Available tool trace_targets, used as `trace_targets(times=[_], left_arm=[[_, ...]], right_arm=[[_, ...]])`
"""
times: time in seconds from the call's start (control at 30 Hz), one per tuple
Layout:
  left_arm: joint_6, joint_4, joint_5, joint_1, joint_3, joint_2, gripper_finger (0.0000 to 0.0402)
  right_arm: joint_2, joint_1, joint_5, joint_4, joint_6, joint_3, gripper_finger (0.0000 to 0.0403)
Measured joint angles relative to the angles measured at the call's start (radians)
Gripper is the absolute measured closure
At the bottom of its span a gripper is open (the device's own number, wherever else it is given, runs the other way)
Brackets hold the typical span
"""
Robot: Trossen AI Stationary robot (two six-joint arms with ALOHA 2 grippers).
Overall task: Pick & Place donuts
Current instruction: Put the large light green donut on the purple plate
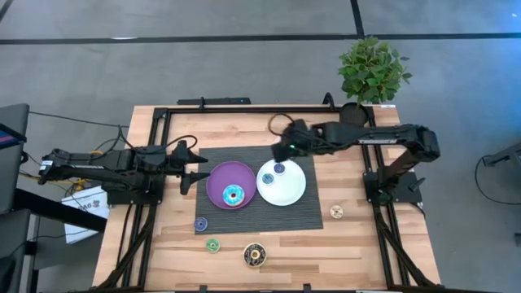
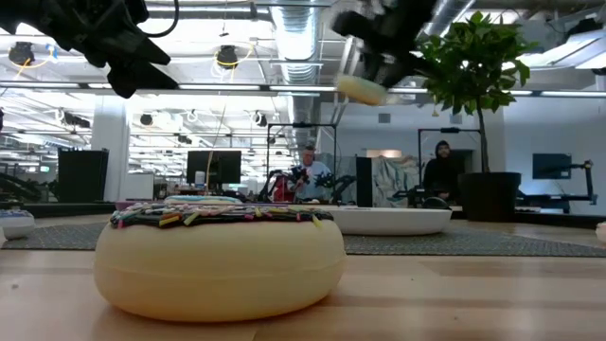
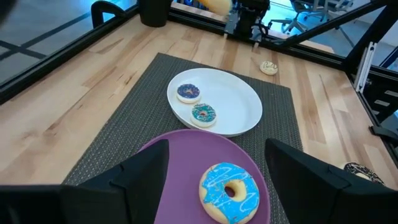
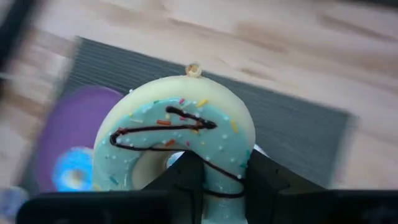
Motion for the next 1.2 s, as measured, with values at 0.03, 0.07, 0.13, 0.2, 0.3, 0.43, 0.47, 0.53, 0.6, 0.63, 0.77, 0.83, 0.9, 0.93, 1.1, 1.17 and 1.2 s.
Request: trace_targets(times=[0.03, 0.07, 0.13, 0.2, 0.3, 0.43, 0.47, 0.53, 0.6, 0.63, 0.77, 0.83, 0.9, 0.93, 1.1, 1.17, 1.2], left_arm=[[0.007, 0.0, 0.0, 0.0, 0.0, 0.0, 0.0143], [0.019, 0.0, 0.0, 0.0, 0.0, 0.0, 0.0143], [0.044, -0.002, 0.0, 0.0, 0.0, -0.001, 0.0143], [0.05, 0.001, 0.0, 0.0, 0.0, -0.003, 0.0143], [0.05, 0.002, 0.0, 0.0, 0.0, -0.003, 0.0143], [0.049, 0.004, 0.0, 0.0, 0.0, -0.003, 0.0143], [0.049, 0.004, 0.0, 0.0, 0.0, -0.003, 0.0143], [0.048, 0.004, 0.0, 0.0, 0.0, -0.003, 0.0143], [0.046, 0.003, 0.0, 0.0, 0.0, -0.003, 0.0143], [0.046, 0.003, 0.0, 0.0, 0.0, -0.003, 0.0143], [0.045, 0.001, 0.0, 0.0, 0.0, -0.003, 0.0143], [0.044, 0.0, 0.0, 0.0, 0.0, -0.003, 0.0143], [0.044, 0.0, 0.0, 0.0, 0.0, -0.003, 0.0143], [0.044, -0.001, 0.0, 0.0, 0.0, -0.003, 0.0143], [0.045, -0.01, 0.0, 0.0, 0.0, -0.003, 0.0143], [0.055, -0.012, 0.0, 0.0, 0.0, -0.003, 0.0143], [0.06, -0.017, 0.0, 0.0, 0.0, -0.003, 0.0143]], right_arm=[[0.028, 0.0, -0.004, 0.012, -0.026, 0.034, 0.0335], [0.061, 0.0, -0.007, 0.009, -0.056, 0.072, 0.0337], [0.137, 0.0, -0.01, 0.016, -0.121, 0.161, 0.034], [0.22, 0.0, -0.01, 0.013, -0.181, 0.255, 0.0341], [0.337, -0.009, -0.013, 0.017, -0.256, 0.387, 0.0341], [0.49, -0.024, -0.031, 0.015, -0.332, 0.533, 0.0341], [0.526, -0.024, -0.05, 0.011, -0.337, 0.565, 0.0341], [0.593, -0.024, -0.105, 0.015, -0.34, 0.624, 0.0341], [0.657, -0.023, -0.141, 0.013, -0.354, 0.67, 0.0341], [0.687, -0.021, -0.15, 0.016, -0.364, 0.691, 0.0341], [0.79, -0.015, -0.229, 0.0, -0.366, 0.75, 0.0341], [0.821, -0.012, -0.283, -0.003, -0.345, 0.762, 0.0341], [0.843, -0.007, -0.315, -0.018, -0.325, 0.763, 0.0341], [0.849, -0.006, -0.322, -0.02, -0.313, 0.764, 0.0341], [0.857, 0.008, -0.323, -0.071, -0.305, 0.766, 0.0341], [0.859, 0.01, -0.324, -0.089, -0.305, 0.763, 0.0341], [0.862, 0.01, -0.323, -0.078, -0.305, 0.764, 0.0341]])
